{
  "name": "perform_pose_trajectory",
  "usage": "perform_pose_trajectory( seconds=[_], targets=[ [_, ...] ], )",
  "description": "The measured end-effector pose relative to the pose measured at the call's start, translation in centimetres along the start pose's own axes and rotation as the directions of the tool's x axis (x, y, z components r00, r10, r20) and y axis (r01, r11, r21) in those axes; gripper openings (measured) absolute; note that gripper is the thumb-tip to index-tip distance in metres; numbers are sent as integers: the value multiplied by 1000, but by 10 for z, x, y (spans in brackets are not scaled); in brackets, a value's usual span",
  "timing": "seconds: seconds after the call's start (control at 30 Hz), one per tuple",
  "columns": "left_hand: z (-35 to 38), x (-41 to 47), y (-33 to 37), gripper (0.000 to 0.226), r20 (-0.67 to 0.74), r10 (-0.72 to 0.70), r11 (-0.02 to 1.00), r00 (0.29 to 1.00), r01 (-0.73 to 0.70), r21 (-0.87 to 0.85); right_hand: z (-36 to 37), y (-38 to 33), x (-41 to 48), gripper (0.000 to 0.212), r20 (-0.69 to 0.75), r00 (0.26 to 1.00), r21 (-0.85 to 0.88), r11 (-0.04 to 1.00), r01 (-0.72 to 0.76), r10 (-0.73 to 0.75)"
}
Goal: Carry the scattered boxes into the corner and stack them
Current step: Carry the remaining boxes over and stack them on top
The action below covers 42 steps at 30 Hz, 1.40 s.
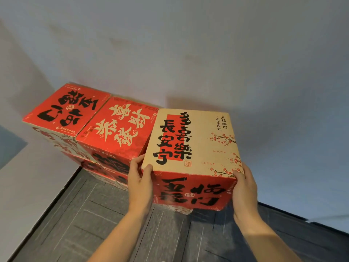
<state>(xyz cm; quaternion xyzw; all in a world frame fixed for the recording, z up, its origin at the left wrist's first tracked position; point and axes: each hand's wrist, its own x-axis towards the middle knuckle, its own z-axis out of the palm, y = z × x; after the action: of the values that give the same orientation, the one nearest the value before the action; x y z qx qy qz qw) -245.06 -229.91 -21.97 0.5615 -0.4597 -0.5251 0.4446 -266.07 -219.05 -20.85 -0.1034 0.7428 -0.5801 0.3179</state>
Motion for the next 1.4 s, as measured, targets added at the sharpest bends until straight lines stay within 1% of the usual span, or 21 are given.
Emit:
perform_pose_trajectory(
  seconds=[0.13,0.33,0.53,0.67,0.7,0.73,0.77,0.83,0.87,0.9,0.97,1.07,1.1,1.17,1.2,1.27,1.3,1.33,1.4],
  targets=[
    [9,10,-24,27,-18,30,999,999,-29,29,4,22,22,35,16,1000,-9,1000,-12,13],
    [14,25,-75,33,-27,65,997,998,-64,49,8,68,47,30,27,1000,47,999,-13,11],
    [9,30,-121,35,-39,77,994,996,-73,86,16,111,56,37,35,999,-18,1000,-22,23],
    [7,27,-133,34,-22,83,993,996,-80,85,17,121,60,37,43,999,-38,999,-17,19],
    [6,25,-134,33,-34,62,996,997,-60,65,16,121,63,37,42,999,-35,999,-13,14],
    [6,21,-136,34,-59,0,1000,998,1,18,14,120,68,36,38,999,-22,1000,-16,16],
    [6,18,-138,41,-87,-103,994,991,100,-45,11,118,74,36,35,999,-9,1000,-22,23],
    [8,12,-140,72,-114,-345,929,932,322,-185,8,115,86,43,63,997,1,999,-49,49],
    [11,11,-140,77,-103,-427,883,898,390,-260,8,112,90,49,109,991,1,997,-74,73],
    [15,12,-137,75,-88,-476,843,875,425,-330,9,110,94,53,164,982,1,995,-95,93],
    [21,21,-128,67,-83,-509,795,857,431,-427,15,104,96,53,249,962,20,992,-121,113],
    [26,45,-124,57,-69,-487,795,870,410,-448,24,100,97,49,307,942,35,987,-157,139],
    [27,51,-122,57,-71,-480,799,874,403,-447,27,101,97,49,319,935,32,985,-172,153],
    [26,64,-120,73,-80,-475,801,876,392,-453,32,104,96,52,333,925,38,978,-207,183],
    [25,70,-121,88,-89,-473,800,877,384,-462,35,106,95,52,339,921,47,975,-218,190],
    [24,80,-118,129,-114,-452,824,885,365,-433,41,111,90,48,356,915,42,975,-218,190],
    [23,85,-118,144,-123,-440,836,890,355,-418,44,113,88,47,350,916,28,976,-218,195],
    [22,89,-118,149,-123,-436,838,891,353,-417,46,115,86,48,340,918,17,974,-225,206],
    [21,95,-117,144,-117,-437,839,892,358,-411,45,119,89,58,338,913,27,968,-251,228]
  ],
)
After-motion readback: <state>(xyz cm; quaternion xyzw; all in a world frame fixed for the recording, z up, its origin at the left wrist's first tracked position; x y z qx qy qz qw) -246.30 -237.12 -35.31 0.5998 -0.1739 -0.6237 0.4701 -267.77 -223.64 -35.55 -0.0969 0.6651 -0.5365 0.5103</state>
